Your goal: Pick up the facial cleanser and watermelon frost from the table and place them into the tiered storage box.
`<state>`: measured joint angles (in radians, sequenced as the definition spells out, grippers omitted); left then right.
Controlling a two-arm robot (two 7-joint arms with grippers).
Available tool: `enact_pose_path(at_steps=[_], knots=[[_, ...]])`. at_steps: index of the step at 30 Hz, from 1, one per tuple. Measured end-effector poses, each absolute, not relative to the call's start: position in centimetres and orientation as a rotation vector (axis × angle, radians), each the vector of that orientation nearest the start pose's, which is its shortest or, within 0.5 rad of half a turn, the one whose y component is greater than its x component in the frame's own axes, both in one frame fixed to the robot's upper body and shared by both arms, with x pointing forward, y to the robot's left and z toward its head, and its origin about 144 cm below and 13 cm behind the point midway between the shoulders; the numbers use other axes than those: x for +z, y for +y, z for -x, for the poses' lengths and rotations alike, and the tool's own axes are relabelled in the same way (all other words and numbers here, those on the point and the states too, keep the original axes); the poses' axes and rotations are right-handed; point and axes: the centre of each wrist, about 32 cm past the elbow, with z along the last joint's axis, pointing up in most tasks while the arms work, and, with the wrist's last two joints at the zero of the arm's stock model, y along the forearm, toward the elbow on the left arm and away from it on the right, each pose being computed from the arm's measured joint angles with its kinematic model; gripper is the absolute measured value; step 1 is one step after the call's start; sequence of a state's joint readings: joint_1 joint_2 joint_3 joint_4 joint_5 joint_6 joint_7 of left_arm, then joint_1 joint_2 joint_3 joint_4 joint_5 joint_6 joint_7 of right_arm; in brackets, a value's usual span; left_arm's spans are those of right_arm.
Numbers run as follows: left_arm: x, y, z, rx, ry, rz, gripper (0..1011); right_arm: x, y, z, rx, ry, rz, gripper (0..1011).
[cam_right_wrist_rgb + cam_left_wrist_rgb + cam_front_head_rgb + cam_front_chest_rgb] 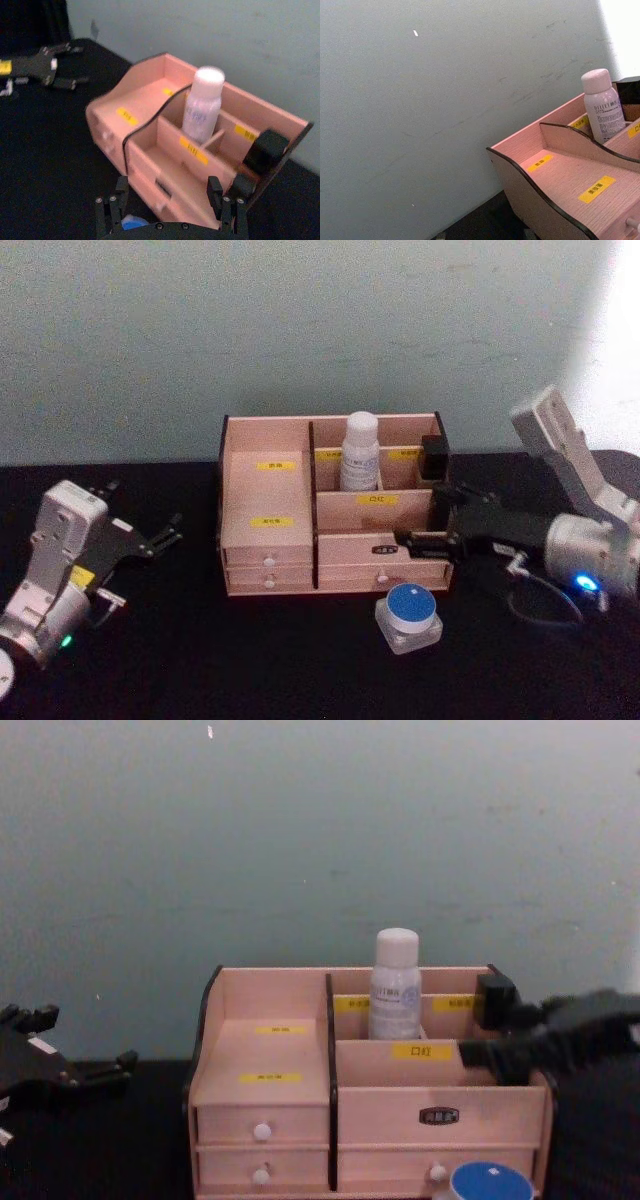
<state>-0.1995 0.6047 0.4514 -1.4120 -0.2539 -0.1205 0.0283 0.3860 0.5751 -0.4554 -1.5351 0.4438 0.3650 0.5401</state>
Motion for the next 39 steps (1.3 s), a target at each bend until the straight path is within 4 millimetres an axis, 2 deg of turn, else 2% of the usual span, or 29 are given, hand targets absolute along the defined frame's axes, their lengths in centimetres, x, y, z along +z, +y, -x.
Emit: enact_pose_path(at_steps=[8, 17, 39], knots=[[114.0, 31.0, -48.9, 1.248, -0.285, -0.304, 1001, 121.5, -29.2, -51.1, -0.676, 0.078, 0.415, 1000], [114.0, 31.0, -48.9, 1.248, -0.285, -0.305, 1001, 120.3, -29.2, -50.4, -0.621, 0.072, 0.477, 1000], [114.0, 31.0, -48.9, 1.248, -0.285, -0.304, 1001, 119.2, -28.0, -51.4, -0.619, 0.131, 0.522, 1000]])
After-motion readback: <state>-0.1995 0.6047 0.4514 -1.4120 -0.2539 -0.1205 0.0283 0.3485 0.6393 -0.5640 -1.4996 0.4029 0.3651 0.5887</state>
